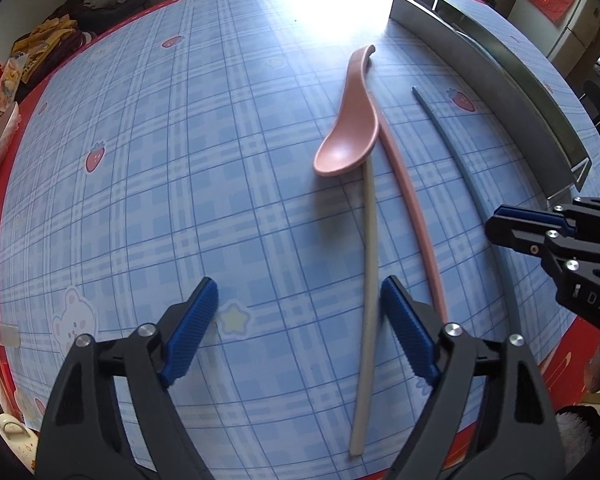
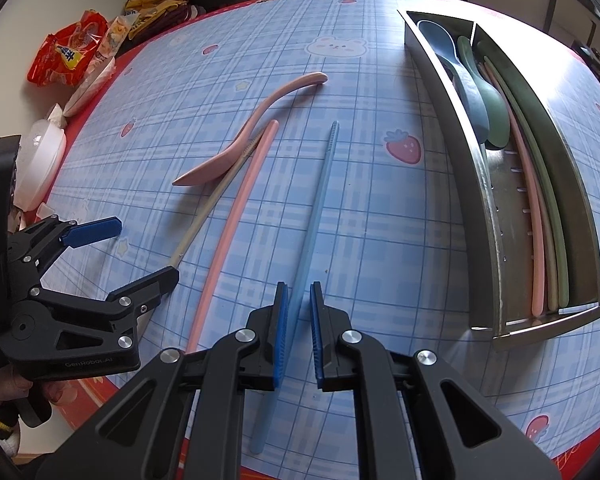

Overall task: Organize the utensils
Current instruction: 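Grasp a beige chopstick with the left tool while the right tool grasps a blue chopstick, then lift and carry the beige and blue chopsticks over the steel caddy with both tools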

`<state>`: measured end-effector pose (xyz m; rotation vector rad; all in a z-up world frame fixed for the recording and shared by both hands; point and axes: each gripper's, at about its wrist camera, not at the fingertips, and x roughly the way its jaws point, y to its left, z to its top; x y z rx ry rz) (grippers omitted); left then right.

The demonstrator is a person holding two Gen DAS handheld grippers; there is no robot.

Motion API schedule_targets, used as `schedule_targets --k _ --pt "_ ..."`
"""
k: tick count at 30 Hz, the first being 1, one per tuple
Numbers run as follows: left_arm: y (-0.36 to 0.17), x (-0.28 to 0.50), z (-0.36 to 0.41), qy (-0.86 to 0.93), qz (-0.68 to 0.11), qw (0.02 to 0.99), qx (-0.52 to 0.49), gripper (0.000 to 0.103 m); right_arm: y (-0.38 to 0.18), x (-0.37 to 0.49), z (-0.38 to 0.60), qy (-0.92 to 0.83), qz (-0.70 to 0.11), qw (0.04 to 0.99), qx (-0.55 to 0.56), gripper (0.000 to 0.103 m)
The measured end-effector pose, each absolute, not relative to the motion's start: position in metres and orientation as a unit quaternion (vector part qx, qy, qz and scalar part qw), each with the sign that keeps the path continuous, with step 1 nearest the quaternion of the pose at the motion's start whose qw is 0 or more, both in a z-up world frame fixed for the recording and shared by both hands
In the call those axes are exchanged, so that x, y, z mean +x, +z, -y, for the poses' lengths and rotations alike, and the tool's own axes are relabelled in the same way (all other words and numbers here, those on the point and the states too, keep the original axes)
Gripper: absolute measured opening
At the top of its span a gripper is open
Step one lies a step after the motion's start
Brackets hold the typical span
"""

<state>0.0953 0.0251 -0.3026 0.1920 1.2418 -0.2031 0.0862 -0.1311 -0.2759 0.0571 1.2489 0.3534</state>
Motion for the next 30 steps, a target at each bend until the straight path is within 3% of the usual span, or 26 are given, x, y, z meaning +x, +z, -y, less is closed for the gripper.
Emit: schedule_targets --k 5,11,27,29,30 --pt "-0.297 0.098 -0.008 -0.12 -0.573 0.803 0.11 0.053 -0.277 0.087 0.13 0.164 -0.583 0.795 0.024 0.011" --pt "-0.295 0.093 0.017 -0.151 -0.565 0.797 0.148 0.012 -0.277 0.091 0.127 0.162 -0.591 0.79 0.019 0.011" --pt "-0.298 0.056 -0.027 -0.118 -0.581 0.802 0.077 0.011 -0.278 0.098 0.082 0.141 -0.605 0.777 -0.096 0.013" --pt "-0.298 0.054 -0.028 -0.118 -0.581 0.802 0.078 0.011 -0.277 0.1 0.079 0.127 -0.603 0.78 -0.109 0.02" --pt "-0.298 0.054 -0.027 -0.119 -0.58 0.802 0.08 0.011 -0.278 0.102 0.079 0.111 -0.601 0.783 -0.115 0.037"
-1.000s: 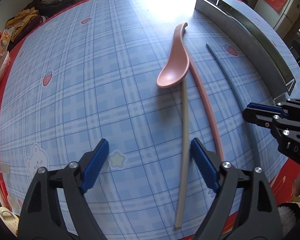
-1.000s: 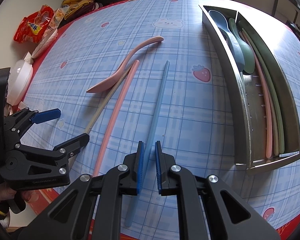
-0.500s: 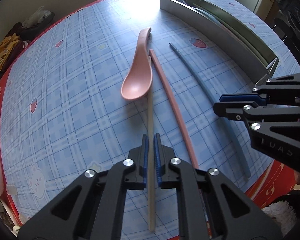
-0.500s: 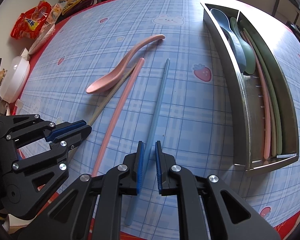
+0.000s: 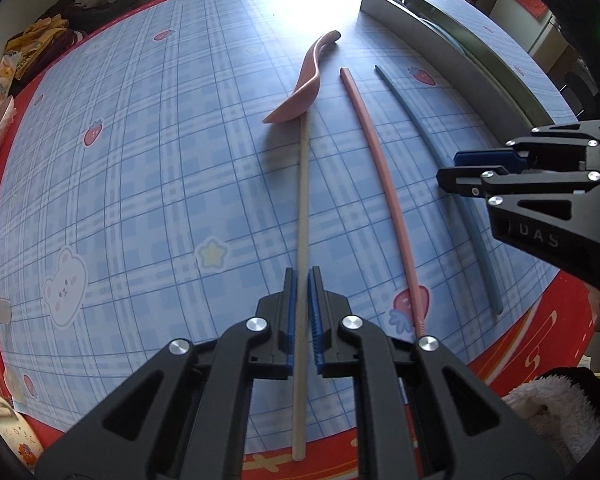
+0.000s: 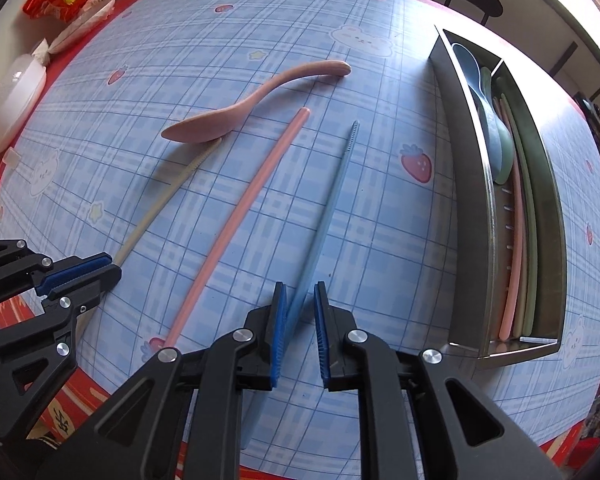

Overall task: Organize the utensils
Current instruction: 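Lift and carry the beige and blue chopsticks over the steel caddy with both tools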

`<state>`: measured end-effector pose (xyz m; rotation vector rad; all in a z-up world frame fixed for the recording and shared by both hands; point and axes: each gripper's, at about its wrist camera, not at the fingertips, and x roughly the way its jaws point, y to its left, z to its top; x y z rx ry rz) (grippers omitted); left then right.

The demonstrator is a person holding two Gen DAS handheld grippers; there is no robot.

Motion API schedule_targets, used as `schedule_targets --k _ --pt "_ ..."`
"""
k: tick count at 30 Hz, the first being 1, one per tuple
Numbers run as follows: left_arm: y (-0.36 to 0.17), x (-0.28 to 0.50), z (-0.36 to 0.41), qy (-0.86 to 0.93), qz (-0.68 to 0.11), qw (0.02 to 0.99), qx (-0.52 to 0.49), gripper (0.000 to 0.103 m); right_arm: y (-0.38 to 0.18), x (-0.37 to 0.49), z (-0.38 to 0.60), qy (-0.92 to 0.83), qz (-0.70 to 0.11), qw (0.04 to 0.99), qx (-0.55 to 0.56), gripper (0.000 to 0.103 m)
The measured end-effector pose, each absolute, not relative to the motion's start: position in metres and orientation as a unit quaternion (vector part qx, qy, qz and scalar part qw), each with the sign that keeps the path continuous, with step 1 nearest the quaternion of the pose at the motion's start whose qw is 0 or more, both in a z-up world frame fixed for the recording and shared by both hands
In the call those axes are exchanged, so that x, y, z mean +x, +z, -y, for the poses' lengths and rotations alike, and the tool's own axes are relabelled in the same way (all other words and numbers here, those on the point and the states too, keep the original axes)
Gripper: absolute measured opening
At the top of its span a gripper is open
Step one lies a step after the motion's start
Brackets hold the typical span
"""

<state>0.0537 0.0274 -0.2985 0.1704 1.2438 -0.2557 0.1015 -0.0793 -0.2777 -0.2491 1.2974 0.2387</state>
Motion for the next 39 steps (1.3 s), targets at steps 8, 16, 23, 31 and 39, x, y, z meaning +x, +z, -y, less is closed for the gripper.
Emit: schedule_targets --k 8,16,23,31,39 --pt "-0.299 0.055 -0.031 -0.125 -0.578 0.804 0.062 0.011 -0.281 0.104 0.077 0.128 -0.603 0.782 -0.093 0.029" --pt "-0.298 0.054 -0.037 -0.126 -0.577 0.806 0.046 0.012 -0.283 0.108 0.07 0.142 -0.611 0.776 -0.066 0.008" --pt "-0.298 0.052 -0.044 -0.126 -0.578 0.806 0.02 0.013 -0.287 0.104 0.083 0.161 -0.618 0.769 -0.033 0.006" --pt "-0.297 0.052 -0.041 -0.117 -0.582 0.804 0.033 0.013 -0.283 0.086 0.09 0.159 -0.621 0.766 -0.043 0.007" --pt "-0.295 0.053 -0.034 -0.125 -0.587 0.799 0.045 0.01 -0.279 0.076 0.116 0.169 -0.626 0.761 -0.008 0.006"
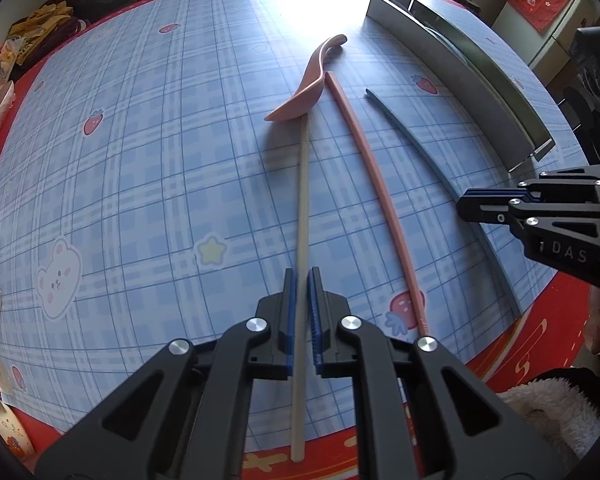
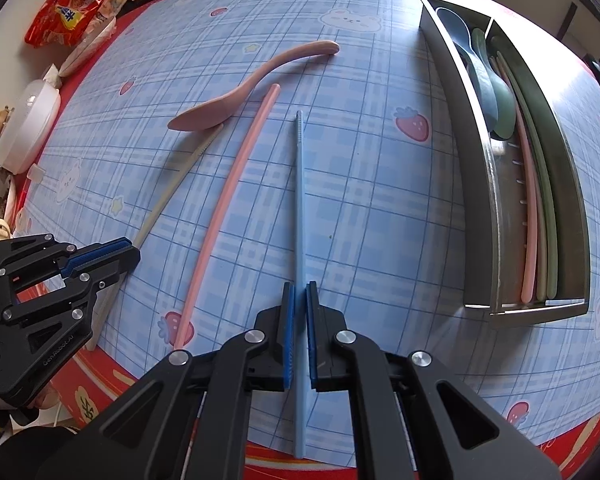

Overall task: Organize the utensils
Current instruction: 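Lift and carry the beige and blue chopsticks over the steel caddy with both tools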

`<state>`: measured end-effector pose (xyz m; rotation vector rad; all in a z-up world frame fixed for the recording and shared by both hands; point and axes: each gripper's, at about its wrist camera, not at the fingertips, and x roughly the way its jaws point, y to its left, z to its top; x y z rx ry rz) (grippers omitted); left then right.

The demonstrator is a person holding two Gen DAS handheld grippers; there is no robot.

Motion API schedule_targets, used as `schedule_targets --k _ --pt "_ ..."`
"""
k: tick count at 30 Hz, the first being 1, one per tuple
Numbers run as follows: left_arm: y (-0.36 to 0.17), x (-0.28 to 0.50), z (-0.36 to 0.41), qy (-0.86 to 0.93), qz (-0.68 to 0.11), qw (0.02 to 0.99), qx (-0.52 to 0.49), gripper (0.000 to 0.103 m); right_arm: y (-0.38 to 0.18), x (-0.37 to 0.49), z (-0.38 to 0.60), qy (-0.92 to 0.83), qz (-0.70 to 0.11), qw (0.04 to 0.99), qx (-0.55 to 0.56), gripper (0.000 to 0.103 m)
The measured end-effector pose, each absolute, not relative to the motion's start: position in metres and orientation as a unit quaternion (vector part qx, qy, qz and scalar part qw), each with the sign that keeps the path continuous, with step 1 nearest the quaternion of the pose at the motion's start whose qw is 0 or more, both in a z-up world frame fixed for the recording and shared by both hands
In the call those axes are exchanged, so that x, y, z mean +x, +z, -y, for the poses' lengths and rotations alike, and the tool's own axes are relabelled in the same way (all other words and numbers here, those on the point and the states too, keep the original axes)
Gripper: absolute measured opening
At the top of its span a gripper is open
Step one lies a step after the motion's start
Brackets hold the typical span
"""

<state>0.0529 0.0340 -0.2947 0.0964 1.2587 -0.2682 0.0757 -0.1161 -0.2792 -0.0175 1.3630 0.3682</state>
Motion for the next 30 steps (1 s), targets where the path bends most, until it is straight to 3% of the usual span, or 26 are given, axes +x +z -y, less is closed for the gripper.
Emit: schedule_targets --k 8,15,30 --pt "-0.284 0.009 -0.045 -0.161 -0.597 0.784 0.055 0.01 -0.266 0.056 0.145 0.189 -0.617 0.763 0.034 0.006" --pt "-0.254 -0.005 -0.074 -0.14 -0.573 0.807 -0.039 0.01 -0.243 0.053 0.176 0.191 -0.58 0.789 0.063 0.006" --pt "-0.19 0.102 0.013 -0.185 -0.53 0.824 -0.077 0.01 -0.201 0.106 0.253 0.143 -0.532 0.831 0.075 0.006"
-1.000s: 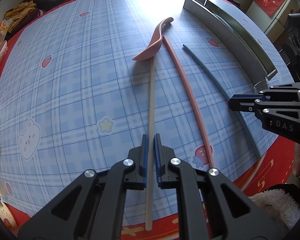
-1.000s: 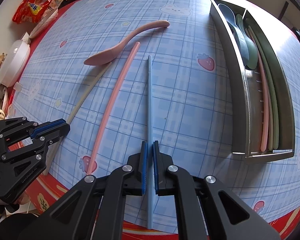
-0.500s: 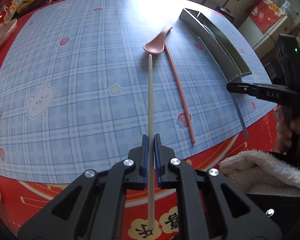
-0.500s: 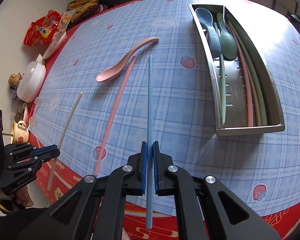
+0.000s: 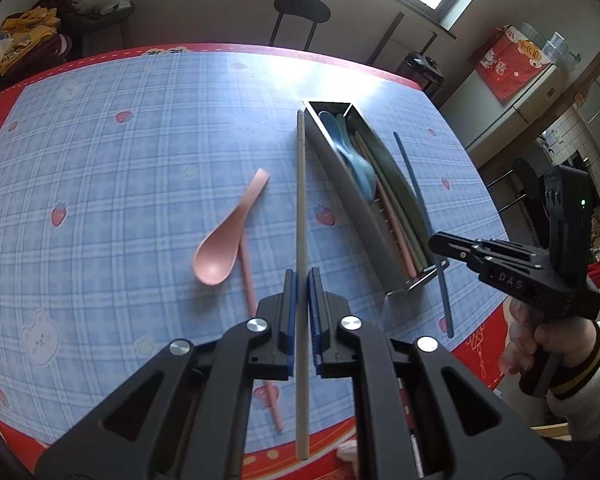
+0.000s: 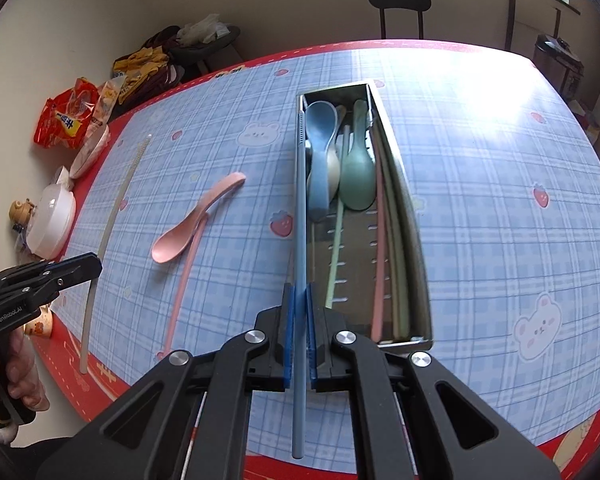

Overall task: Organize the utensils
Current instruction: 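Lift and carry the beige and blue chopsticks over the steel caddy with both tools, then lower both chopsticks into the caddy and open both tools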

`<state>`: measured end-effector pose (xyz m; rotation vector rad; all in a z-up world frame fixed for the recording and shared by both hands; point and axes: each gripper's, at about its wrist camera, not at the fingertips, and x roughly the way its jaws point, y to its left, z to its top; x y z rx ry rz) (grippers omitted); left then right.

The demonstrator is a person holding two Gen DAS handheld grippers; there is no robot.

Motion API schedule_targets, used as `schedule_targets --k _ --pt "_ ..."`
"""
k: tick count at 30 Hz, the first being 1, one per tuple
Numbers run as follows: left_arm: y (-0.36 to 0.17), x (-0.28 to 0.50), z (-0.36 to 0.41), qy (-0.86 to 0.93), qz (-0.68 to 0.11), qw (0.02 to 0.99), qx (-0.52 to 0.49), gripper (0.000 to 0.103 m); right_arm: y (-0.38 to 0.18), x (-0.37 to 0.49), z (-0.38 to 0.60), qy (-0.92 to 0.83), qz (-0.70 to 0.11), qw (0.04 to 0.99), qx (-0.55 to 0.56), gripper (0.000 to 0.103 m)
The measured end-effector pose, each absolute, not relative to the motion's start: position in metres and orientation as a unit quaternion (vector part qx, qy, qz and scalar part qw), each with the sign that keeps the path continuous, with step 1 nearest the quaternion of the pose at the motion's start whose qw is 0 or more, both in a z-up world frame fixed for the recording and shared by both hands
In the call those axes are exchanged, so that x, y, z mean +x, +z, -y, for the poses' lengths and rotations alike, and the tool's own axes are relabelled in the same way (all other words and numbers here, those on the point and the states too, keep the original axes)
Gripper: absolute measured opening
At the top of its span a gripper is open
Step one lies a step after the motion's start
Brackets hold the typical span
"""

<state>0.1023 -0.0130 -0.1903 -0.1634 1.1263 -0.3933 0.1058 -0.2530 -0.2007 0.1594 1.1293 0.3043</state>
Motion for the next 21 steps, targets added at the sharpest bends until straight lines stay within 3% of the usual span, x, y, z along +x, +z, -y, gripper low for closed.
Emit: schedule_targets --k 10,21 --pt "-0.216 0.202 0.093 -0.195 -0.572 0.779 -0.167 0.01 -0.209 0.157 0.274 0.122 -0.54 0.83 0.06 0.006" --pt "-0.26 0.256 0.134 -0.175 -0.604 0.754 -0.187 0.01 -0.23 0.185 0.272 0.122 -0.561 0.818 0.042 0.006"
